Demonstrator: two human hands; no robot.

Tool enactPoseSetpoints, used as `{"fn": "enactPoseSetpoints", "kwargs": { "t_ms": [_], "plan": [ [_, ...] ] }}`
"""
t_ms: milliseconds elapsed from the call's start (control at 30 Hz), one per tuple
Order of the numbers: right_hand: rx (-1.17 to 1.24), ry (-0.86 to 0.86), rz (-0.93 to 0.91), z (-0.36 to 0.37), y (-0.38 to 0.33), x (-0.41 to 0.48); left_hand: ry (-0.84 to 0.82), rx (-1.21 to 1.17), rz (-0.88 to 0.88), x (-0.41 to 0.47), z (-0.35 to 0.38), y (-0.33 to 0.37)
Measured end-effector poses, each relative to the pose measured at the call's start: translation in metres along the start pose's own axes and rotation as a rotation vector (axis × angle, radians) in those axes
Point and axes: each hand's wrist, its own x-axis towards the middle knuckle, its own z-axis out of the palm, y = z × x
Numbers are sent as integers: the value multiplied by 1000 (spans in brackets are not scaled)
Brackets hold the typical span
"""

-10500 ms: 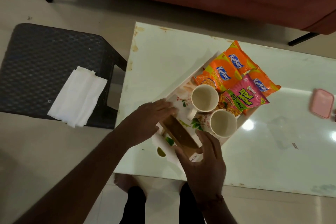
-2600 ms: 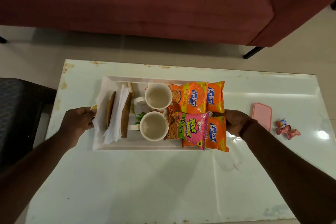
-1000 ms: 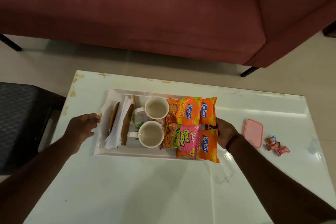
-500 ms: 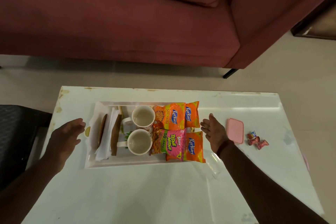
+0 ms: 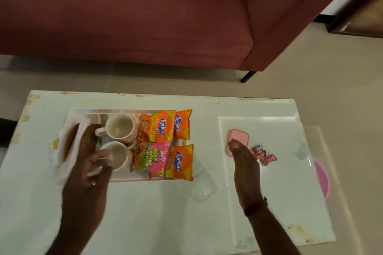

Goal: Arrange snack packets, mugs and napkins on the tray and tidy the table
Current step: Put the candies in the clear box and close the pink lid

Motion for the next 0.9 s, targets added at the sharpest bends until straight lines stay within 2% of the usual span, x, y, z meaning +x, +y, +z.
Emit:
{"fn": "enactPoseSetpoints", "kwargs": {
  "t_ms": [67, 133, 267, 433, 633, 900],
  "plan": [
    [-179, -19, -39, -21, 14, 0, -2, 14, -48, -37, 38, 6],
    [-327, -38, -37, -34, 33, -3, -49, 7, -177, -71, 78, 5],
    [-406, -173, 15, -51, 68, -7, -190, 117, -361, -120, 151, 1],
    [-457, -245, 116, -78, 103, 7, -130, 128, -638, -139, 205, -1],
    [-506, -182, 112, -107, 124, 34, -176, 82, -675, -130, 230, 0],
    [-493, -67, 44, -128, 136, 58, -232, 111, -641, -126, 246, -4]
  ]
}}
